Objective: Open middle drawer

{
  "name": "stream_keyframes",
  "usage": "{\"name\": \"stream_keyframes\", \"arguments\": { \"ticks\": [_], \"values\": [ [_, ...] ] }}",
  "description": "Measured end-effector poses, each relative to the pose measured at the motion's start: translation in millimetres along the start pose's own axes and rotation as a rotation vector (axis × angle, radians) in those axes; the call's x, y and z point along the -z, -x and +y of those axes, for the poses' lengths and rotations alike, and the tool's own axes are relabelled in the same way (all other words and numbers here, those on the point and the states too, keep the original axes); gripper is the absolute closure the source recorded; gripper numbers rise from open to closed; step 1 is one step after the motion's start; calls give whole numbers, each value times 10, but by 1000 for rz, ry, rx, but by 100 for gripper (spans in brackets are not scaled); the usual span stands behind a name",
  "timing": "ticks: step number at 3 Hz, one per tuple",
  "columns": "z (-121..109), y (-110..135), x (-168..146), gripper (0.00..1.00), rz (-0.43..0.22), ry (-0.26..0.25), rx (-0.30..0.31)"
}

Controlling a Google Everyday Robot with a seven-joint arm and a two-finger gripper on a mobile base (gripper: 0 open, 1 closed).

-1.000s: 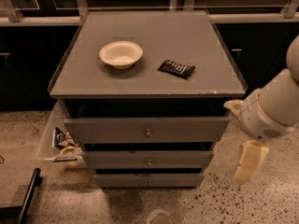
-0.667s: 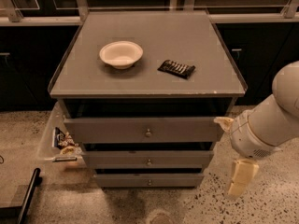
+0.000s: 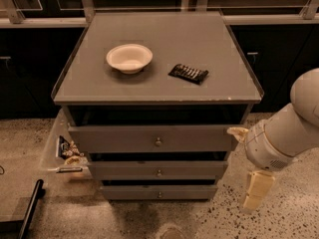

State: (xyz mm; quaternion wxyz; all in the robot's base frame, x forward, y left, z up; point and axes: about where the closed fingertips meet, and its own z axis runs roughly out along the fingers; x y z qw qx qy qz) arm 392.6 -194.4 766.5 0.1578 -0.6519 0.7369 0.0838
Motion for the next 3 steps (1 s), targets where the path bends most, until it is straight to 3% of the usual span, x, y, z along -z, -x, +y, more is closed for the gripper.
{"name": "stream_keyframes", "arguments": {
  "ticks": [1, 3],
  "values": [
    [-25, -146, -389, 0, -27, 31, 34],
    [-302, -354, -1239, 0, -115, -1, 167]
  ]
}}
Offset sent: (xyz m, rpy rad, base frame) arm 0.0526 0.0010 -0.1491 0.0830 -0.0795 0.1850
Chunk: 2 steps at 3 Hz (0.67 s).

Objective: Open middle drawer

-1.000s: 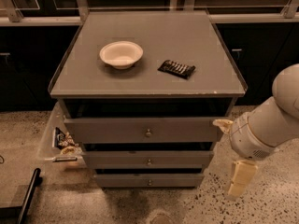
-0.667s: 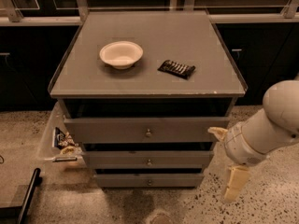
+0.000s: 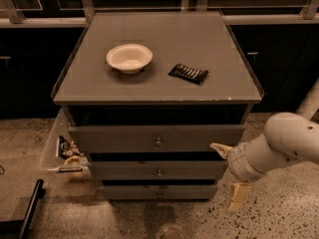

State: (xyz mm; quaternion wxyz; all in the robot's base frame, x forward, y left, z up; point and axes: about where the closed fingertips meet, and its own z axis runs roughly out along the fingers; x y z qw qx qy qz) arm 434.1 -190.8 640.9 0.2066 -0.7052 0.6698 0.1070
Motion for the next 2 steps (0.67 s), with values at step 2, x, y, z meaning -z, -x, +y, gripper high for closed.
{"name": "stream_keyframes", "arguments": {
  "ticks": [2],
  "values": [
    [41, -339, -591, 0, -151, -31, 46]
  ]
}}
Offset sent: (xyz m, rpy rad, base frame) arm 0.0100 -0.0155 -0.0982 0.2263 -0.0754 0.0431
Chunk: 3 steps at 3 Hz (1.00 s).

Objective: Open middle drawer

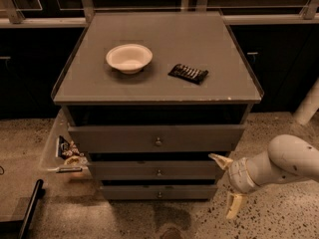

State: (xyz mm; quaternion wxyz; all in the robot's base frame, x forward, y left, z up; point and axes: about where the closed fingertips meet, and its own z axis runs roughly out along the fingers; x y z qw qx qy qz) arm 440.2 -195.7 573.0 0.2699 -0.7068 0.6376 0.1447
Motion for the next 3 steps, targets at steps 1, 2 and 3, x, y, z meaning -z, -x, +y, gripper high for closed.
{"name": "stream_keyframes", "arguments": {
  "ticks": [1, 2, 3],
  "values": [
    [0, 0, -1, 0, 0, 0, 0],
    [52, -101, -173, 0, 26, 1, -7],
    [-40, -371, -547, 0, 36, -19, -35]
  ]
}}
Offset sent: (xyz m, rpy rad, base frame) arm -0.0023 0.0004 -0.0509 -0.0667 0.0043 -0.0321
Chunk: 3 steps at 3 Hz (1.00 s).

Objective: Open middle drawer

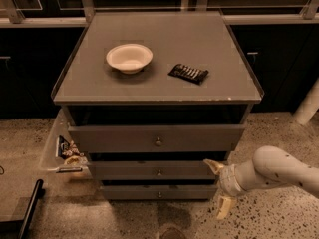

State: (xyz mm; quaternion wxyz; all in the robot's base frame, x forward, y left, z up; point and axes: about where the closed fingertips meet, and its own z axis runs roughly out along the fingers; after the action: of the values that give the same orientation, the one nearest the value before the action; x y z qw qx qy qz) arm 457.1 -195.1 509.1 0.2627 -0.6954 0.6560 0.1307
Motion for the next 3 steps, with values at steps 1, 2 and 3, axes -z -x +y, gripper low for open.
{"name": "stream_keyframes", "arguments": {
  "ticks": [1, 2, 3],
  "values": [
    [-137, -227, -450, 0, -8, -20, -9],
    [-517, -453, -914, 0, -33, -65, 8],
    [-522, -447, -928, 0, -35, -64, 10]
  ]
}}
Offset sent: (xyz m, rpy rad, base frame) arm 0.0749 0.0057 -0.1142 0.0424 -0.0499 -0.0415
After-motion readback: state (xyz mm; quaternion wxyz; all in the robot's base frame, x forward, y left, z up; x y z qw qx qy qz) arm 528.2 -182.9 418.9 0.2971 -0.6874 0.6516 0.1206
